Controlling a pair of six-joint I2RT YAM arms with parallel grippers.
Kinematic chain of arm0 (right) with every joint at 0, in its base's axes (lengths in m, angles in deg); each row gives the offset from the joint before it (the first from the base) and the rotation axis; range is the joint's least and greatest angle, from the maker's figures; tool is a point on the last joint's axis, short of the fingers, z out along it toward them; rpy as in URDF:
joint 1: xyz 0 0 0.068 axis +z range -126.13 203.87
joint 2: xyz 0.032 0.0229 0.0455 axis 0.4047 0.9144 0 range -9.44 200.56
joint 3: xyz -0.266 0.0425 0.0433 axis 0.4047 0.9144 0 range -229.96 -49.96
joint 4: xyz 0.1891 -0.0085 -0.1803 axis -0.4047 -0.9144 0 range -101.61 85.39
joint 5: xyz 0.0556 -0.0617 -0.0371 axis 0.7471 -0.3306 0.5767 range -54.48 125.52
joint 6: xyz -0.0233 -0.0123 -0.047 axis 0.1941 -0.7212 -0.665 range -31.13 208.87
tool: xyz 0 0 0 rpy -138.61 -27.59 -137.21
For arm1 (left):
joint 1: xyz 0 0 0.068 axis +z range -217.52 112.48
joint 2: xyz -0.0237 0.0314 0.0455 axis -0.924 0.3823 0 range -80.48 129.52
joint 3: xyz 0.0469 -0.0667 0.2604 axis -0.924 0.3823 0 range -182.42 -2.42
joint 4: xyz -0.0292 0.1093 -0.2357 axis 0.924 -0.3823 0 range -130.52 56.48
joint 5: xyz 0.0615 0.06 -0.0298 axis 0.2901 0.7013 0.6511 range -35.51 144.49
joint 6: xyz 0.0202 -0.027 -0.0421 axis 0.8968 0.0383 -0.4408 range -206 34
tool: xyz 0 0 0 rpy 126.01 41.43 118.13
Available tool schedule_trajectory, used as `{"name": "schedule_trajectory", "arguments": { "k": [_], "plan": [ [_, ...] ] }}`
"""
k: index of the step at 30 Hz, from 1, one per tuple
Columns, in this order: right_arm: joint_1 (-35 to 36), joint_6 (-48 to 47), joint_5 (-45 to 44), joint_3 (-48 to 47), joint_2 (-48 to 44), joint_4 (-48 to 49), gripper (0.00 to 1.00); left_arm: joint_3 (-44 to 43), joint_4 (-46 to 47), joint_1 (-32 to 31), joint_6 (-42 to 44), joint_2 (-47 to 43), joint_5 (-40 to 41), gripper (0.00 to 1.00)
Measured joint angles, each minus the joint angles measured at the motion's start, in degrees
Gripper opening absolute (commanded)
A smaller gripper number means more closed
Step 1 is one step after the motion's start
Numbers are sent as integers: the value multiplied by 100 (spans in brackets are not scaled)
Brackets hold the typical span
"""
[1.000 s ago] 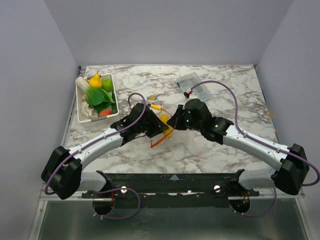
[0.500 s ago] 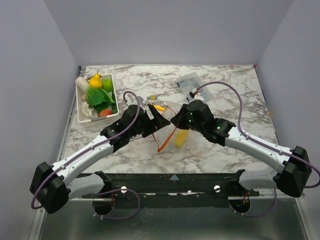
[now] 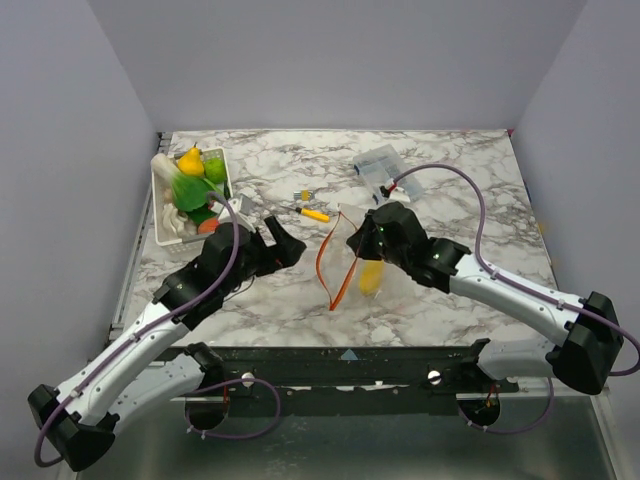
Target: Place the food in the zip-top bag and seal the zipper
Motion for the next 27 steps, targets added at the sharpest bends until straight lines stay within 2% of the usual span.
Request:
{"name": "schedule_trajectory", "arguments": {
  "k": [5, 8, 13, 18, 22, 27],
  "plan": [
    [0, -39, 0, 76, 0, -17, 1, -321, -1023, 623, 339, -212, 879, 94],
    [0, -131, -7, 87, 11, -22, 1, -529, -1373, 1552, 619, -122, 1237, 95],
    [0, -361, -109, -2, 254, -33, 1, -748, -1486, 2785, 935, 376, 1565, 99],
    [0, -557, -195, -42, 525, 9, 1, -820, -1139, 4074, 955, 1150, 1779, 98],
    [-2, -649, -175, -42, 713, 83, 1, -848, -730, 4953, 988, 1880, 1626, 93],
    [-57, -804, -120, -42, 859, 184, 1, -1307, -466, 5294, 1469, 3053, 1532, 77]
  ]
}}
